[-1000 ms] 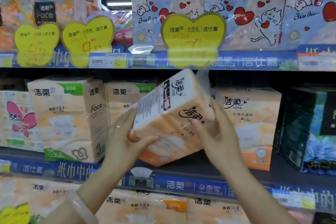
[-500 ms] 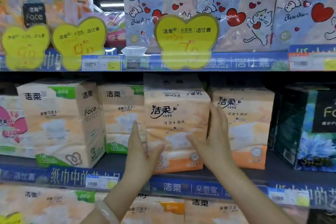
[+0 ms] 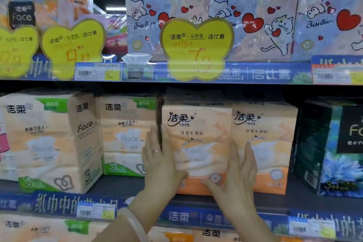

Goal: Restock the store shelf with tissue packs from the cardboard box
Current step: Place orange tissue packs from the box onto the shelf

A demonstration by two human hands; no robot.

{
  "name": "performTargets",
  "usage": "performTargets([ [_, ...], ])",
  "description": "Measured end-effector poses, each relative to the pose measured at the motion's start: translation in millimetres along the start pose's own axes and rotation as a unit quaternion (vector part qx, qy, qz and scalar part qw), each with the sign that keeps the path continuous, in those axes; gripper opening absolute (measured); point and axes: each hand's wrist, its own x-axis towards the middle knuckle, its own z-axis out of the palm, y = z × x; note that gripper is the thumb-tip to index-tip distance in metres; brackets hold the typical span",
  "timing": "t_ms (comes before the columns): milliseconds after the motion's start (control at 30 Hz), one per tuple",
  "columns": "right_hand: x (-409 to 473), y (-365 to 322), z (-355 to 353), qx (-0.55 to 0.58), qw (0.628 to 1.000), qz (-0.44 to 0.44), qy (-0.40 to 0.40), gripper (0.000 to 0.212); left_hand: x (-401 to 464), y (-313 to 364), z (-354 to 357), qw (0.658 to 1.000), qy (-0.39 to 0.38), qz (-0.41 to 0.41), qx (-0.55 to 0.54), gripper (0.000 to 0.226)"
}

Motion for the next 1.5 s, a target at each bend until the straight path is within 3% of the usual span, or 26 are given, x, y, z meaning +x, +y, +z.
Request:
performTargets([
  [100,9.7,9.2,8.5,-0.039,0.996,0.069,-0.038,0.131,0.0,-6.9,18.1,0.984,0.046,0.106,0.135,0.167],
  [300,24.4,9.9,38.5,-0.109,0.985,0.119,-0.061,0.140,5.7,-30.6,47.2,0.979,0.011,0.095,0.183,0.173],
  [433,23.6,24.8,53.6,-0.195,0.977,0.083,-0.001,0.157,5.3,-26.2,56.3,0.980,-0.006,0.108,0.166,0.171],
  [533,23.1,30.2,54.4,-0.230,0.969,0.084,0.014,0.152,3.0,-16.1,64.7,0.984,-0.004,0.111,0.142,0.160],
  [767,18.4,45.8,49.0,-0.293,0.950,0.049,0.093,0.116,2.7,-10.4,71.9,0.986,-0.012,0.083,0.143,0.158],
  [867,19.9,52.6,46.9,-0.308,0.945,0.020,0.105,0.122,2.7,-8.1,74.2,0.988,-0.030,0.064,0.138,0.146],
  [1000,22.6,58.9,47.7,-0.297,0.949,0.004,0.104,0.128,0.4,-9.8,72.1,0.986,-0.005,0.072,0.148,0.157],
  [1267,14.3,62.7,32.5,-0.265,0.958,-0.035,0.101,0.117,-11.7,5.6,57.6,0.997,0.007,0.013,0.078,0.117],
  [1400,-5.0,67.3,4.7,-0.246,0.959,-0.106,0.091,0.114,-38.0,37.9,59.3,0.996,0.027,0.056,0.059,0.111],
  [1500,-24.9,75.5,-28.2,-0.252,0.958,-0.111,0.078,0.108,-68.3,66.8,65.6,0.994,-0.009,0.104,0.030,0.118],
])
